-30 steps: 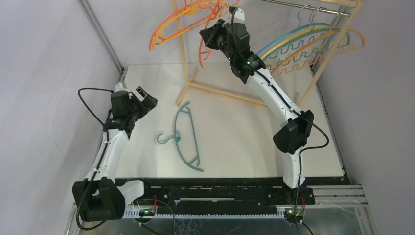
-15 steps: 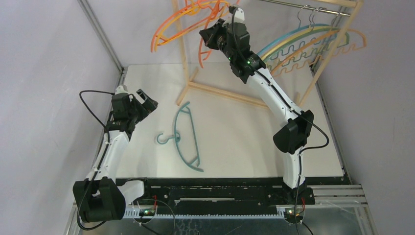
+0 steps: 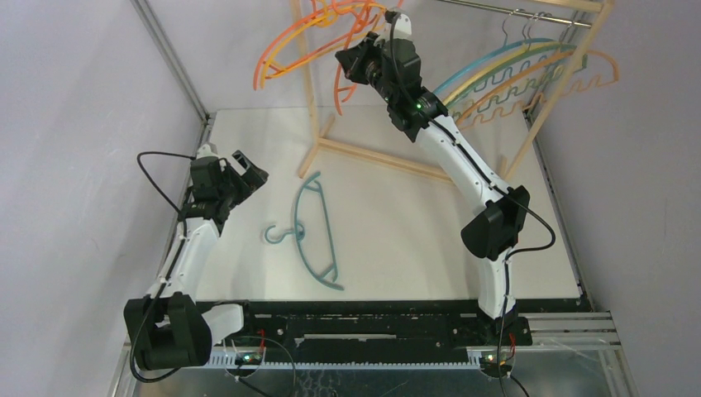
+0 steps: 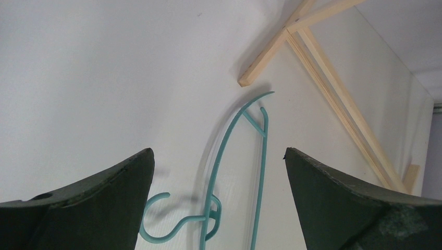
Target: Organize the hangers
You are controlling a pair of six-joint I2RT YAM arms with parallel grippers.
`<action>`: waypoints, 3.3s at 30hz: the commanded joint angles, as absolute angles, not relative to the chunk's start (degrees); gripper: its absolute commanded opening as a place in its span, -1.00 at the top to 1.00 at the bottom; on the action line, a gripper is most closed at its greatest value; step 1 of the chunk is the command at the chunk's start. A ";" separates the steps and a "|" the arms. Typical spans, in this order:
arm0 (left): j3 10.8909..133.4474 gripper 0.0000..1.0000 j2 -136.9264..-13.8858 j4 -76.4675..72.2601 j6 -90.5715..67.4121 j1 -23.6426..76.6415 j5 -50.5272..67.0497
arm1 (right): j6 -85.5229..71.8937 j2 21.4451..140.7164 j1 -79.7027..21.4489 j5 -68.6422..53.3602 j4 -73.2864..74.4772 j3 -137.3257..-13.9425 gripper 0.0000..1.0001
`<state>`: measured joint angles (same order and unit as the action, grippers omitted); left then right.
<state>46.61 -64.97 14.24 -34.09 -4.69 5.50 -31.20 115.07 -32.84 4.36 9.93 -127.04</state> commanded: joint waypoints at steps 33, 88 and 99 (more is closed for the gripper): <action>44.36 -0.99 -61.94 12.38 -33.65 -5.37 6.46 | -30.62 111.39 -29.60 7.12 2.70 -126.58 1.00; 42.89 -0.99 -59.38 13.19 -32.16 -7.48 6.66 | -36.86 124.51 -32.77 4.14 11.53 -136.40 0.95; 42.50 -0.99 -58.95 13.02 -32.42 -7.97 7.00 | -32.08 124.33 -34.64 -2.17 9.95 -138.34 0.00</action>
